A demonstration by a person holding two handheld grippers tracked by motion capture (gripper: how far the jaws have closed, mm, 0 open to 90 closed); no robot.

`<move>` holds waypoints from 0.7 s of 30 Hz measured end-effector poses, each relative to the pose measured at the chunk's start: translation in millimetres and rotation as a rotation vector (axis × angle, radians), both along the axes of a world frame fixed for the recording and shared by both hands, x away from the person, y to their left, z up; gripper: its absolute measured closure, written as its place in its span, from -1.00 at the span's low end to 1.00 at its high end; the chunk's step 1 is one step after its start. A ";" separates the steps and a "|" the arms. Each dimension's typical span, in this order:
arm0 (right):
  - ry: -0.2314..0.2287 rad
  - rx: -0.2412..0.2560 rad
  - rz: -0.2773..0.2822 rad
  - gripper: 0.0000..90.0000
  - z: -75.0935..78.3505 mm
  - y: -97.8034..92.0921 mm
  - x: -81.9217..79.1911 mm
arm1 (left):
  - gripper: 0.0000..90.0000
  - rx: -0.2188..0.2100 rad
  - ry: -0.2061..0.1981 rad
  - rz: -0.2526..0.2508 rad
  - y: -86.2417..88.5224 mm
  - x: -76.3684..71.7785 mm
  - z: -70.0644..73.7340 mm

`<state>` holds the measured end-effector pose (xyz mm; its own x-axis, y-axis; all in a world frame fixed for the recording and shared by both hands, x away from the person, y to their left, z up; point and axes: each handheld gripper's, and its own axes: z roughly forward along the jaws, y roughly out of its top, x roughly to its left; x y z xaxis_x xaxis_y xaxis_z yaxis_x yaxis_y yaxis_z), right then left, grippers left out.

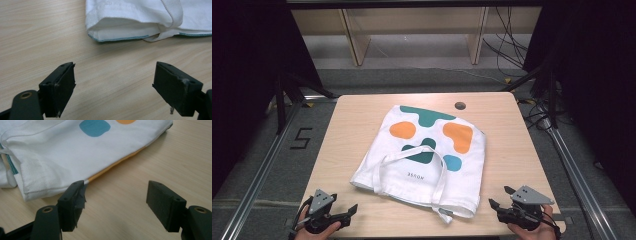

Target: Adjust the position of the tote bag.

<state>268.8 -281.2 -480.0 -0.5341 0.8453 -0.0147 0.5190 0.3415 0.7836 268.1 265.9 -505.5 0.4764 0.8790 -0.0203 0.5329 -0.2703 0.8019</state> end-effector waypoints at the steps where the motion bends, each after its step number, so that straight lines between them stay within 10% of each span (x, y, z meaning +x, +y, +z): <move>1: -0.024 -0.016 0.024 -0.29 -0.3 -1.7 2.2 | -0.63 0.000 0.000 0.000 0.0 0.0 0.0; 3: -0.054 -0.034 0.032 -0.29 -0.7 -2.4 3.4 | -0.63 0.042 0.033 0.009 0.5 -2.9 2.6; 21: -0.027 0.000 0.059 -0.29 0.9 9.0 -0.1 | -0.63 -0.007 0.018 0.032 -4.1 -2.8 1.0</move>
<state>268.6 -272.1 -479.1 -0.5823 0.8125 -0.0294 0.4766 0.3705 0.7972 265.2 261.8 -504.4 0.4480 0.8934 -0.0346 0.5557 -0.2479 0.7936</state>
